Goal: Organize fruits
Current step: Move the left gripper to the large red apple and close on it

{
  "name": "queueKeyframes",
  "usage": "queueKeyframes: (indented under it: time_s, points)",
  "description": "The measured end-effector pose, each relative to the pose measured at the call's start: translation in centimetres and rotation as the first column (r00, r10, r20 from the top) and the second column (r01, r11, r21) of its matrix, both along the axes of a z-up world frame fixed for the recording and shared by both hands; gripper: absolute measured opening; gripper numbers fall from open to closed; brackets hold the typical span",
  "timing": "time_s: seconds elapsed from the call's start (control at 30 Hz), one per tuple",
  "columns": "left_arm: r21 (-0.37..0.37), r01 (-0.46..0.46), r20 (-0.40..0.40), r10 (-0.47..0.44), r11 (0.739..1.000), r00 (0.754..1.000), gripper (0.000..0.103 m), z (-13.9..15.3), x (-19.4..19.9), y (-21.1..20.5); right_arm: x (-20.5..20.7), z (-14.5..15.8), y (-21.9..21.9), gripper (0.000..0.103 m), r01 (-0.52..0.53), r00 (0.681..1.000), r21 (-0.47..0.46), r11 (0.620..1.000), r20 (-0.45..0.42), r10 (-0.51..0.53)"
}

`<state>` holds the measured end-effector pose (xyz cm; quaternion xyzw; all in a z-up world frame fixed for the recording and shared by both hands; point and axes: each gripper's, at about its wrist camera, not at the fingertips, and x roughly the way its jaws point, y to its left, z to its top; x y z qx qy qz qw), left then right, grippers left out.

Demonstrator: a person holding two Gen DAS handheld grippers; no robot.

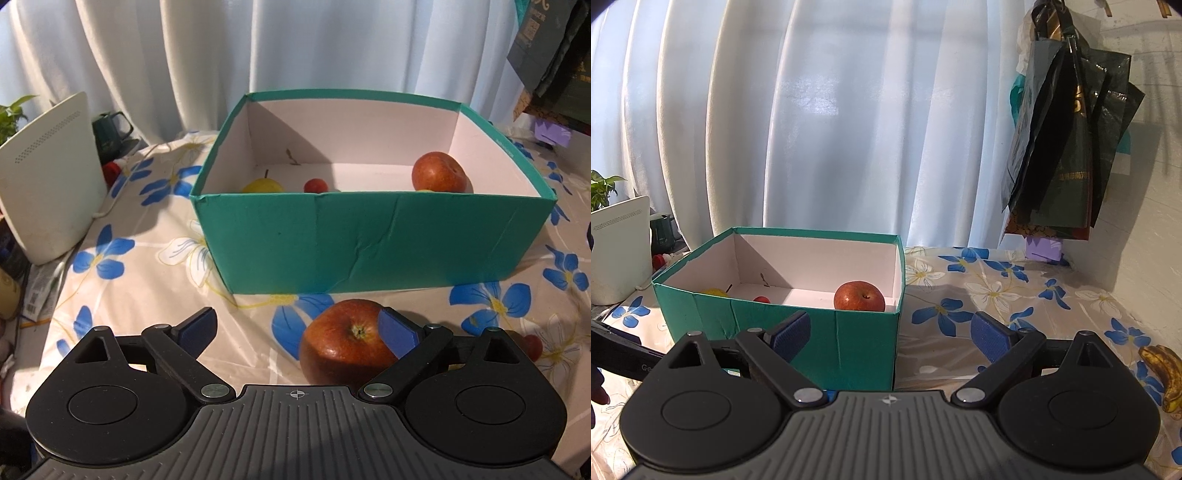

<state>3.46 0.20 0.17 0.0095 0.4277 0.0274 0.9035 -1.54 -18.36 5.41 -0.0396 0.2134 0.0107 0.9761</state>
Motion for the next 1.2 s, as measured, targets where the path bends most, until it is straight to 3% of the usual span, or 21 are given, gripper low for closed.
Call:
queueKeyframes:
  time_s: [0.23, 0.73, 1.2]
  points:
    - [-0.010, 0.040, -0.026, -0.040, 0.999, 0.999, 0.099, -1.0, 0.6, -1.3, -0.2, 0.0, -0.2, 0.094, -0.002, 1.000, 0.000, 1.000, 0.004, 0.002]
    - [-0.011, 0.018, -0.107, -0.019, 1.000, 0.994, 0.098, -3.5, 2.2, -2.0, -0.4, -0.3, -1.1, 0.094, 0.015, 1.000, 0.013, 1.000, -0.005, -0.015]
    - [-0.011, 0.021, -0.134, -0.022, 1.000, 0.991, 0.092, -4.6, 2.7, -2.4, -0.4, -0.4, -1.3, 0.094, 0.024, 1.000, 0.014, 1.000, -0.011, -0.024]
